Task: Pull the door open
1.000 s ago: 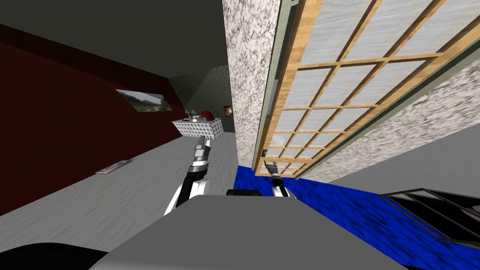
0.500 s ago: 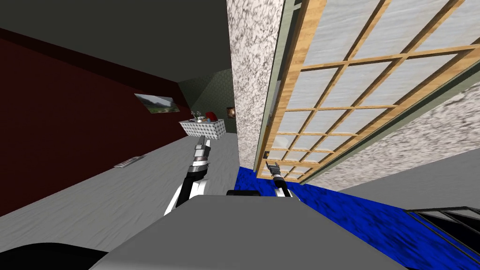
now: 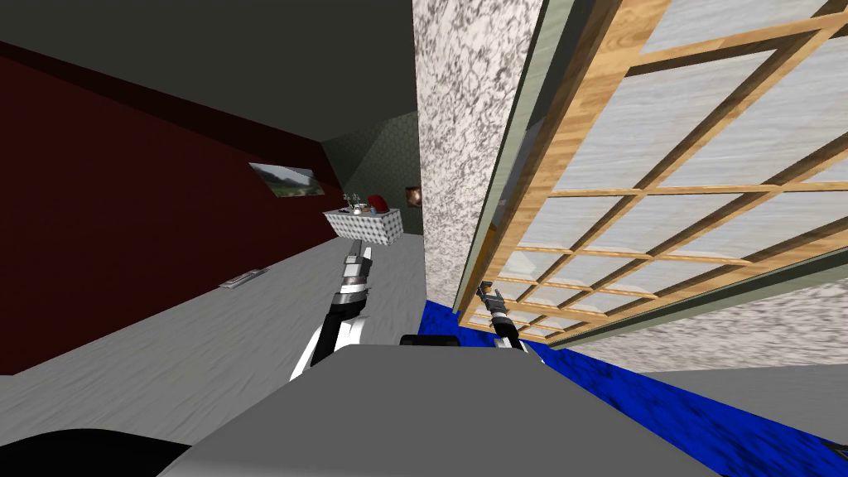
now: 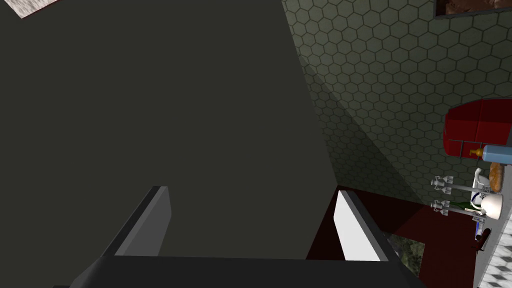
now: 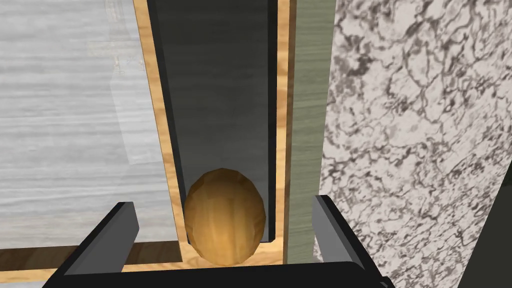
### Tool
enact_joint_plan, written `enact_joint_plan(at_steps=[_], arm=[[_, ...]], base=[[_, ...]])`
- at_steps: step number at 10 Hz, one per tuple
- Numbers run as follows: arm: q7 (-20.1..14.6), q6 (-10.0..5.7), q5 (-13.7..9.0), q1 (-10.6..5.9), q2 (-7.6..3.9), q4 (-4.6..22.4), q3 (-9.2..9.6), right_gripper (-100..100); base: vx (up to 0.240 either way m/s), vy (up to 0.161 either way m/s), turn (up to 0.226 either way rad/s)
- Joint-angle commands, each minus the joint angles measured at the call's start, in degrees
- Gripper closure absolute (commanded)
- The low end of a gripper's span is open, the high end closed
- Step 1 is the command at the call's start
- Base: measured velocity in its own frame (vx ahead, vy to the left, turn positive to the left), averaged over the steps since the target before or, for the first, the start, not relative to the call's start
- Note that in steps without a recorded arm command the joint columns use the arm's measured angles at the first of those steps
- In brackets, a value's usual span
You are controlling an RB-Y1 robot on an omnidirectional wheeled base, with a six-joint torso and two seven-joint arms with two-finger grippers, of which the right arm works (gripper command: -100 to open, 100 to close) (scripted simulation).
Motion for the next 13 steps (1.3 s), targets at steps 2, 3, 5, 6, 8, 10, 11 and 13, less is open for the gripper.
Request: enact_joint_plan(at_steps=[2,3,5,6,8,10,11,13], arm=[[0.00,0.00,0.00,0.00,0.00,0.00,0.00,100],[0.00,0.00,0.00,0.00,0.00,0.00,0.00,100],[0.00,0.00,0.00,0.00,0.00,0.00,0.00,100],[0.00,0.00,0.00,0.00,0.00,0.00,0.00,100],[-0.50,2.28,-1.99,0.06,0.14,0.06,-0.66,100],[-0.87,3.80,-3.44,0.06,0.22,0.04,-1.15,100],[-0.87,3.80,-3.44,0.06,0.22,0.04,-1.15,100],[-1.74,7.08,-6.85,0.06,0.40,-0.02,-2.33,100]], base=[[0.042,0.002,-0.005],[-0.040,-0.004,0.004],[-0.023,-0.003,0.008],[-0.007,0.001,-0.002],[-0.001,0.006,-0.007],[-0.010,0.026,-0.019],[-0.005,0.011,-0.005],[-0.010,0.014,-0.015]])
